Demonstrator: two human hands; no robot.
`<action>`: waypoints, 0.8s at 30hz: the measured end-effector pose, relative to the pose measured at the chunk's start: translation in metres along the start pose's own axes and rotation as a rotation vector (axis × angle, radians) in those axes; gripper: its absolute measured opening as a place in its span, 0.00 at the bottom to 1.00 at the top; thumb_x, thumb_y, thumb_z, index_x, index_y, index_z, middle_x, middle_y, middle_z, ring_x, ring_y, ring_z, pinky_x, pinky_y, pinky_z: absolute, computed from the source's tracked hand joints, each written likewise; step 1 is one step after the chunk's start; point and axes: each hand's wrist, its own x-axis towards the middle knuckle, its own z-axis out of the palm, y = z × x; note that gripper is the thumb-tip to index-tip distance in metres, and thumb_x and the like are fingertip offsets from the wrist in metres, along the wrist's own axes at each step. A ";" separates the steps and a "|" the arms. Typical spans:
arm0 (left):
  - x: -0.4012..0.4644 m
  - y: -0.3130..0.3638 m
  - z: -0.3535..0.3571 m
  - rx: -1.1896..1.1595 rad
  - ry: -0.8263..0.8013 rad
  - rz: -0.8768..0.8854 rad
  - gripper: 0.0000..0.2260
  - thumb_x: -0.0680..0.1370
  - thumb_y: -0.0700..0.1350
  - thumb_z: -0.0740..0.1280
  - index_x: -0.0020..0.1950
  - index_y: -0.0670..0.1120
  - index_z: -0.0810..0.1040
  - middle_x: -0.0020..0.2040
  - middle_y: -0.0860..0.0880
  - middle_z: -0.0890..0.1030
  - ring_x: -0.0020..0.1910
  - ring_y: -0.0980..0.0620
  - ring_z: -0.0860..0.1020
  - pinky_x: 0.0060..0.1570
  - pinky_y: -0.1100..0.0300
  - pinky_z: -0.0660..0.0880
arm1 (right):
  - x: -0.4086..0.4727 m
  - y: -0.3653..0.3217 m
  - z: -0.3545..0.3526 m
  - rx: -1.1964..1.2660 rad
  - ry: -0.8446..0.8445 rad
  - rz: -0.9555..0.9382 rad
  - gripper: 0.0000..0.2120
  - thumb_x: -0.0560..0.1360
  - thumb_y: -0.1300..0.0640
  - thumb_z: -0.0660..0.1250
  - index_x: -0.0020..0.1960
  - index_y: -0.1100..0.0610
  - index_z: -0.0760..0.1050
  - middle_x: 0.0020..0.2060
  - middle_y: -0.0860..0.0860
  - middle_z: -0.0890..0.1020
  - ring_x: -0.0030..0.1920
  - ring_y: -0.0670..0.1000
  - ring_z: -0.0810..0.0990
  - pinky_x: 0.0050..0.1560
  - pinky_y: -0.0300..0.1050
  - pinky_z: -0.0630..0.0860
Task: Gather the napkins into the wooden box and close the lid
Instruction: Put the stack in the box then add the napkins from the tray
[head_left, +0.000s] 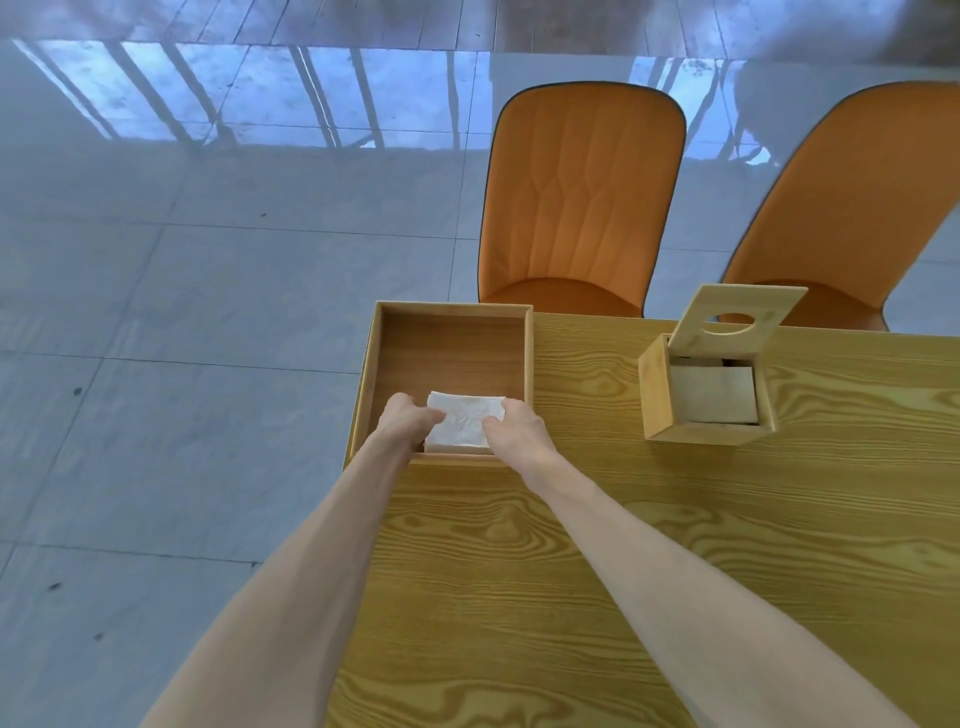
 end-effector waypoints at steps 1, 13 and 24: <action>-0.001 0.000 -0.001 -0.016 -0.025 0.002 0.25 0.79 0.39 0.69 0.74 0.36 0.66 0.69 0.39 0.74 0.64 0.43 0.76 0.50 0.57 0.73 | 0.001 0.001 0.000 0.011 -0.004 -0.007 0.22 0.81 0.58 0.56 0.75 0.61 0.63 0.71 0.58 0.71 0.65 0.56 0.72 0.58 0.47 0.70; -0.019 -0.026 -0.018 -0.074 -0.170 0.321 0.10 0.78 0.45 0.70 0.59 0.46 0.78 0.53 0.49 0.82 0.53 0.51 0.79 0.46 0.61 0.74 | 0.000 0.014 -0.007 0.104 0.019 -0.093 0.34 0.81 0.54 0.64 0.81 0.54 0.51 0.72 0.57 0.70 0.69 0.57 0.72 0.63 0.46 0.70; -0.034 -0.034 -0.029 -0.129 -0.109 0.560 0.08 0.77 0.37 0.70 0.56 0.41 0.77 0.53 0.49 0.84 0.51 0.55 0.81 0.46 0.73 0.74 | -0.003 0.025 -0.022 -0.107 0.192 -0.466 0.10 0.74 0.59 0.73 0.55 0.53 0.80 0.46 0.48 0.84 0.44 0.49 0.81 0.49 0.47 0.80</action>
